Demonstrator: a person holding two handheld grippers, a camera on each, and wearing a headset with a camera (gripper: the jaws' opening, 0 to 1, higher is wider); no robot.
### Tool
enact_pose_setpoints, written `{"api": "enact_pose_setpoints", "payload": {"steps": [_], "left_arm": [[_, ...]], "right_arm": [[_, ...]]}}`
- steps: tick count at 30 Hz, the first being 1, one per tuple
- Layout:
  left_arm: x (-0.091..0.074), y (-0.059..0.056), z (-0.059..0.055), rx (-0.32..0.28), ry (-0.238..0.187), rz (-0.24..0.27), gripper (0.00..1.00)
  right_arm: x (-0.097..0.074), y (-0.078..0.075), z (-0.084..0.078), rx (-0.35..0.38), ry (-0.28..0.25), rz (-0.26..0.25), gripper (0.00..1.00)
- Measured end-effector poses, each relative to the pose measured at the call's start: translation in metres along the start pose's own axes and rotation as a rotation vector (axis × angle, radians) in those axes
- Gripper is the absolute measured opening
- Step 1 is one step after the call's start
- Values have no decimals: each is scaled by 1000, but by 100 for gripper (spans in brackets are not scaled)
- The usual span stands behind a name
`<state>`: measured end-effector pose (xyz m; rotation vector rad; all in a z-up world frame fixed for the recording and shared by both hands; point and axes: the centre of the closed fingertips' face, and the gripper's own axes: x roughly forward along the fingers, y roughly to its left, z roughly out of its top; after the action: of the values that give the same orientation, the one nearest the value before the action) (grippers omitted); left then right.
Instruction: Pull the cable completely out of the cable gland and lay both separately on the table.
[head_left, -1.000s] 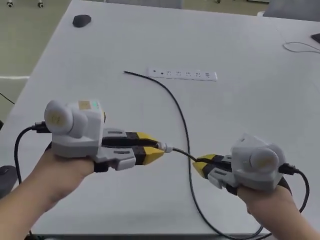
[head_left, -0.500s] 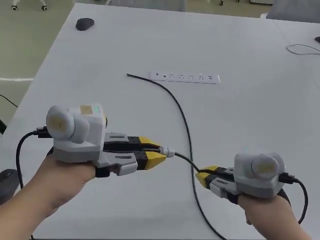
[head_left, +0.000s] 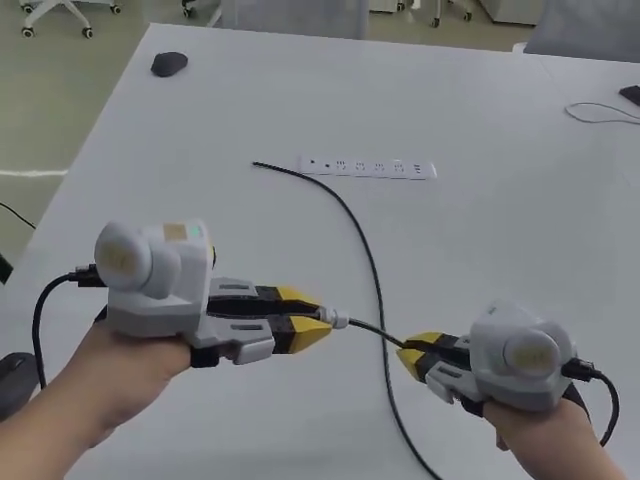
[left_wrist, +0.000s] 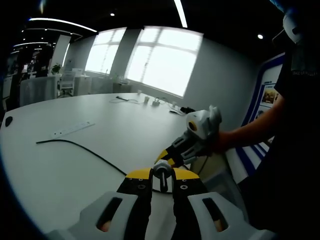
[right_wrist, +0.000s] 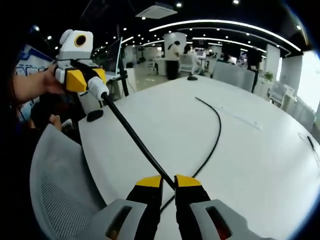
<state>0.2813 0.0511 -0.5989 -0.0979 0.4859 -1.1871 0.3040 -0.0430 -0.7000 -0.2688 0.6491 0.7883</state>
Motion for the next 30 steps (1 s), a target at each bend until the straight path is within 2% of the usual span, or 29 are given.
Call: {"api": "enact_pose_setpoints", "payload": {"steps": [3, 6, 7, 10, 13, 19, 25, 30], "left_arm": [[0, 0, -1, 2, 2, -5, 14], [3, 0, -5, 8, 17, -9, 14], [3, -1, -5, 5, 19, -12, 14], [3, -2, -4, 3, 13, -19, 14], [3, -3, -4, 1, 14, -26, 14], [2, -3, -4, 2, 16, -28, 14], [1, -3, -4, 0, 14, -29, 14], [1, -3, -6, -7, 15, -28, 14]], "right_arm": [[-3, 0, 3, -28, 1, -7, 8], [-10, 4, 6, -94, 21, -15, 11], [-12, 7, 10, -115, 12, -13, 13], [-19, 24, 24, -214, -2, 20, 18], [-24, 47, 45, -320, -38, 59, 22], [-21, 62, 79, -414, -89, 68, 23], [-9, 65, 79, -470, -64, 95, 19], [-7, 70, 83, -481, -77, 112, 12]]}}
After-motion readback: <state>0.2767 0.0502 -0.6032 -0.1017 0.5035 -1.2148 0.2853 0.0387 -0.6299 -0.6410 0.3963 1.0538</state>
